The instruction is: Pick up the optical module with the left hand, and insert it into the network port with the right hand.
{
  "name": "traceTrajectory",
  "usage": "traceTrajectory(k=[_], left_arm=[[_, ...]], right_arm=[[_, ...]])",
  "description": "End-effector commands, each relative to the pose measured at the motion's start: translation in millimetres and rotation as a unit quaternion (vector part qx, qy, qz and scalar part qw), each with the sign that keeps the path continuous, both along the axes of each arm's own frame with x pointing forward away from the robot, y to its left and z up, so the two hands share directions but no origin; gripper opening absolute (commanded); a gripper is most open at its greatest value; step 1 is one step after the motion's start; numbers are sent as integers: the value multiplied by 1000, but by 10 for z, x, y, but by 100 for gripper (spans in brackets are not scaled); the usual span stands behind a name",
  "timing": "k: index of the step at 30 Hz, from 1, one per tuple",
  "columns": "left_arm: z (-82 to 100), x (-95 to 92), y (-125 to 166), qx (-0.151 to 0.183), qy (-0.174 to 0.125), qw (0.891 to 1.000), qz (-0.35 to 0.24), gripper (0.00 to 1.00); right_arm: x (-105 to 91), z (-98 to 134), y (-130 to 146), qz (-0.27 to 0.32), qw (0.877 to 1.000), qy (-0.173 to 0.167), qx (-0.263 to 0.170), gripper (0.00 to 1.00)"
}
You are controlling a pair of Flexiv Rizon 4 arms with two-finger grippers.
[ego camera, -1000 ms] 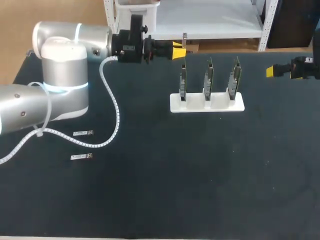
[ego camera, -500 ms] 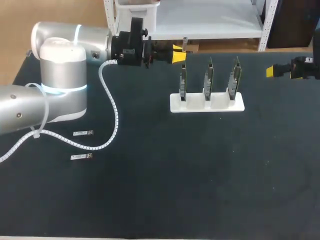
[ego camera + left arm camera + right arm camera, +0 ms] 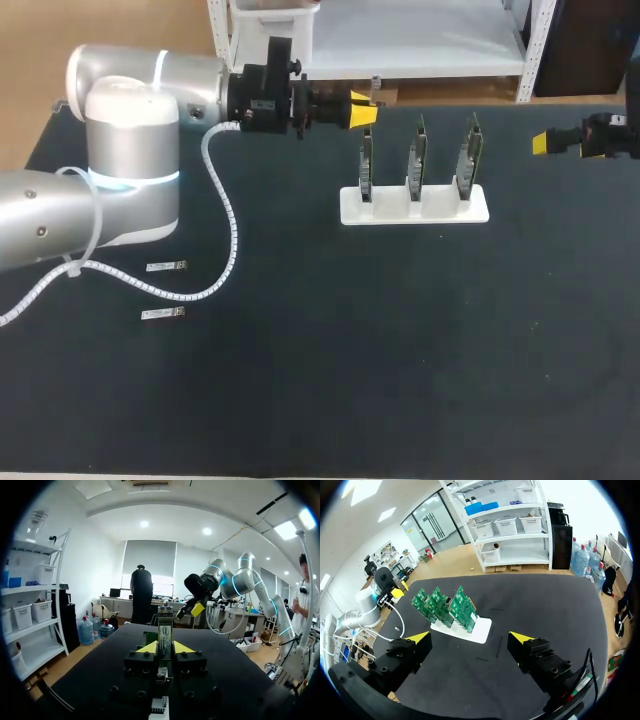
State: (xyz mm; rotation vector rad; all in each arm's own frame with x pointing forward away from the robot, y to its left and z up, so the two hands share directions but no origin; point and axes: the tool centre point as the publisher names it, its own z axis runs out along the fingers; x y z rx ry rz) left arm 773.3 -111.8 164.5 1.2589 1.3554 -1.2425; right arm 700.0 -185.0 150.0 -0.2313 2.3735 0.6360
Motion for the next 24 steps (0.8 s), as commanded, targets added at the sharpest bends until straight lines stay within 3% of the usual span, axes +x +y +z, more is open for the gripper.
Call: traceTrajectory(k=[1, 24], left_arm=[[-11, -13, 0, 0, 1, 1000, 2, 0], [-71, -50, 38, 6, 9, 1000, 8, 0]], right_arm=[[0, 0, 0, 0, 1000, 0, 0, 100], [0, 0, 0, 0, 1000, 0, 0, 100]])
